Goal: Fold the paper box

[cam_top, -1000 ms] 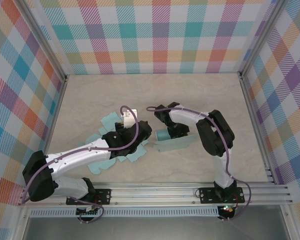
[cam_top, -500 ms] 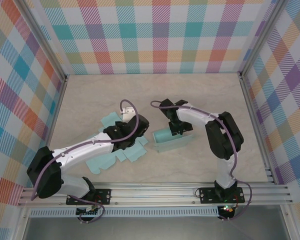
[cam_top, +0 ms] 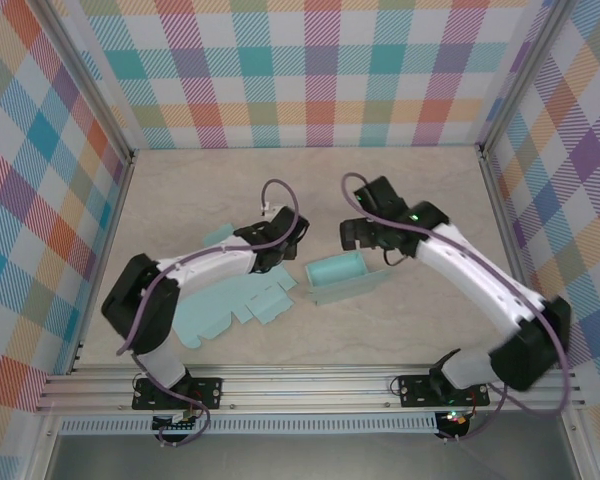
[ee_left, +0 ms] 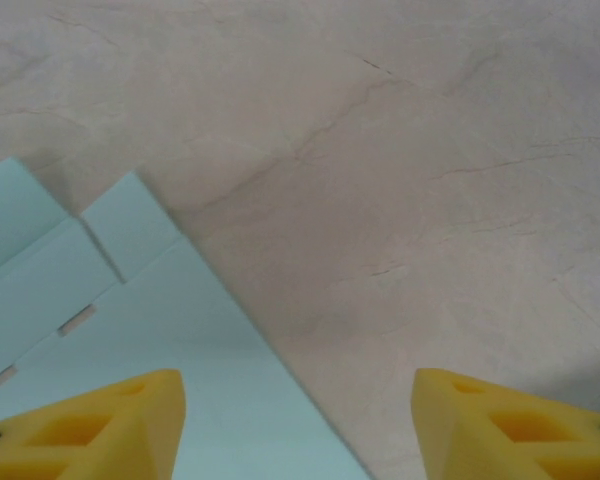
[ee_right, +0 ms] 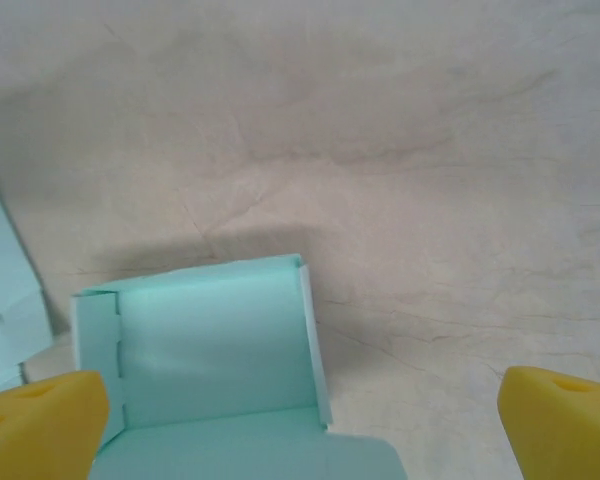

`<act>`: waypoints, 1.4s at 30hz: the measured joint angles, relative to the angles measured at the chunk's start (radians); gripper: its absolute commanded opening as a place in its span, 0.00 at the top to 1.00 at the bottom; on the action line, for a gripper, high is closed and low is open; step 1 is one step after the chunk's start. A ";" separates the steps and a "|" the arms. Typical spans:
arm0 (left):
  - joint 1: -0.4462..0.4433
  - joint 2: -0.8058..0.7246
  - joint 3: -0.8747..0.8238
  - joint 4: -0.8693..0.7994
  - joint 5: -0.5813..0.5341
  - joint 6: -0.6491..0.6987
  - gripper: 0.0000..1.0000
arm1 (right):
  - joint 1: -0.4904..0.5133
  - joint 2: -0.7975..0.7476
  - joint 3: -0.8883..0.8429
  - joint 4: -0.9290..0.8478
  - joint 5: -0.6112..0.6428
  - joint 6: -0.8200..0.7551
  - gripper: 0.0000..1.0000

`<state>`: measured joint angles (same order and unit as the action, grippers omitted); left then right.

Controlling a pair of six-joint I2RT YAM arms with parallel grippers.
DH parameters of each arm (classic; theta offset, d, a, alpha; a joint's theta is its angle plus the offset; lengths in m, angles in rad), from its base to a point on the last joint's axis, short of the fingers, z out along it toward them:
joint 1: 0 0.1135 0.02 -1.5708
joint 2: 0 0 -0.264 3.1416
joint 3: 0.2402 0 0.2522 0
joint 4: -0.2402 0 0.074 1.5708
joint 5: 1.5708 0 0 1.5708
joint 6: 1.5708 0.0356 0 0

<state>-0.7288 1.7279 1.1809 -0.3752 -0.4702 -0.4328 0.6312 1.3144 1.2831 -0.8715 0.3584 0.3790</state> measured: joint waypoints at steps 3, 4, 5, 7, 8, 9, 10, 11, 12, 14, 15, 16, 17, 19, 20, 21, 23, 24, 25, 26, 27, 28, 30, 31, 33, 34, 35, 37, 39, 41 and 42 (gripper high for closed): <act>0.011 0.113 0.093 0.002 0.034 0.016 0.48 | 0.000 -0.224 -0.129 0.002 0.005 0.034 0.00; 0.014 0.142 0.118 0.002 0.043 0.023 0.49 | -0.002 -0.291 -0.169 -0.003 0.002 0.044 0.00; 0.021 0.181 0.151 0.002 0.057 0.029 0.49 | -0.003 -0.366 -0.211 -0.012 -0.006 0.055 0.00; 0.031 0.235 0.197 0.001 0.080 0.037 0.49 | -0.004 -0.493 -0.278 -0.030 -0.031 0.076 0.00; 0.033 0.261 0.219 -0.001 0.093 0.038 0.49 | -0.004 -0.558 -0.311 -0.043 -0.052 0.089 0.00; 0.037 0.280 0.237 -0.009 0.104 0.039 0.49 | -0.004 -0.612 -0.342 -0.052 -0.079 0.105 0.00; 0.037 0.295 0.251 -0.015 0.112 0.040 0.49 | -0.004 -0.652 -0.367 -0.057 -0.102 0.116 0.00; 0.038 0.312 0.266 -0.018 0.120 0.042 0.50 | -0.004 -0.691 -0.400 -0.061 -0.132 0.129 0.05; 0.038 0.325 0.278 -0.019 0.130 0.042 0.50 | -0.005 -0.715 -0.436 -0.061 -0.162 0.143 0.15; 0.038 0.345 0.298 -0.024 0.150 0.042 0.53 | -0.004 -0.729 -0.523 -0.038 -0.223 0.175 0.36; 0.038 0.353 0.308 -0.029 0.159 0.043 0.55 | -0.004 -0.725 -0.581 -0.013 -0.257 0.191 0.43; 0.038 0.360 0.315 -0.034 0.167 0.044 0.57 | -0.004 -0.717 -0.642 0.018 -0.290 0.211 0.47; 0.038 0.366 0.320 -0.038 0.174 0.045 0.59 | -0.004 -0.707 -0.695 0.047 -0.319 0.230 0.50; 0.038 0.374 0.323 -0.043 0.183 0.047 0.63 | -0.004 -0.677 -0.794 0.120 -0.368 0.269 0.59; 0.038 0.377 0.323 -0.045 0.187 0.048 0.64 | -0.004 -0.662 -0.829 0.158 -0.384 0.288 0.62; 0.038 0.378 0.322 -0.046 0.193 0.046 0.65 | -0.004 -0.645 -0.859 0.198 -0.398 0.303 0.65; 0.038 0.378 0.314 -0.041 0.209 0.043 0.66 | -0.004 -0.612 -0.893 0.270 -0.409 0.329 0.68; 0.038 0.378 0.307 -0.037 0.221 0.040 0.67 | -0.004 -0.595 -0.901 0.309 -0.408 0.340 0.70; 0.038 0.378 0.293 -0.031 0.233 0.037 0.68 | -0.004 -0.582 -0.902 0.342 -0.405 0.348 0.72; 0.038 0.377 0.277 -0.021 0.237 0.034 0.69 | -0.004 -0.568 -0.902 0.378 -0.401 0.352 0.73; 0.038 0.365 0.259 0.001 0.243 0.028 0.69 | -0.005 -0.552 -0.902 0.417 -0.393 0.357 0.74; 0.039 0.346 0.232 0.018 0.262 0.021 0.69 | -0.010 -0.535 -0.902 0.453 -0.387 0.359 0.75; 0.039 0.314 0.175 0.050 0.276 0.006 0.69 | -0.023 -0.497 -0.902 0.516 -0.377 0.363 0.75; 0.039 0.292 0.142 0.069 0.286 -0.002 0.69 | -0.034 -0.472 -0.902 0.549 -0.373 0.365 0.75; 0.039 0.248 0.081 0.085 0.306 -0.021 0.69 | -0.061 -0.429 -0.902 0.605 -0.373 0.365 0.76; 0.039 0.225 0.048 0.095 0.316 -0.029 0.69 | -0.077 -0.405 -0.902 0.633 -0.374 0.365 0.76; 0.037 0.207 0.026 0.100 0.324 -0.036 0.69 | -0.090 -0.384 -0.901 0.654 -0.374 0.364 0.76; 0.030 0.168 -0.024 0.121 0.339 -0.055 0.69 | -0.130 -0.331 -0.891 0.689 -0.382 0.353 0.76; 0.023 0.145 -0.055 0.143 0.349 -0.073 0.69 | -0.169 -0.290 -0.874 0.714 -0.391 0.339 0.77; 0.006 0.129 -0.078 0.166 0.355 -0.090 0.69 | -0.212 -0.247 -0.853 0.744 -0.410 0.326 0.77; -0.006 0.128 -0.083 0.174 0.357 -0.100 0.69 | -0.232 -0.230 -0.844 0.759 -0.421 0.319 0.77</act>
<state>-0.7345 1.8557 1.0981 -0.2008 -0.1131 -0.5323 0.3992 1.0847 0.4389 -0.1123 -0.0628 0.6983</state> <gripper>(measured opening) 0.308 0.228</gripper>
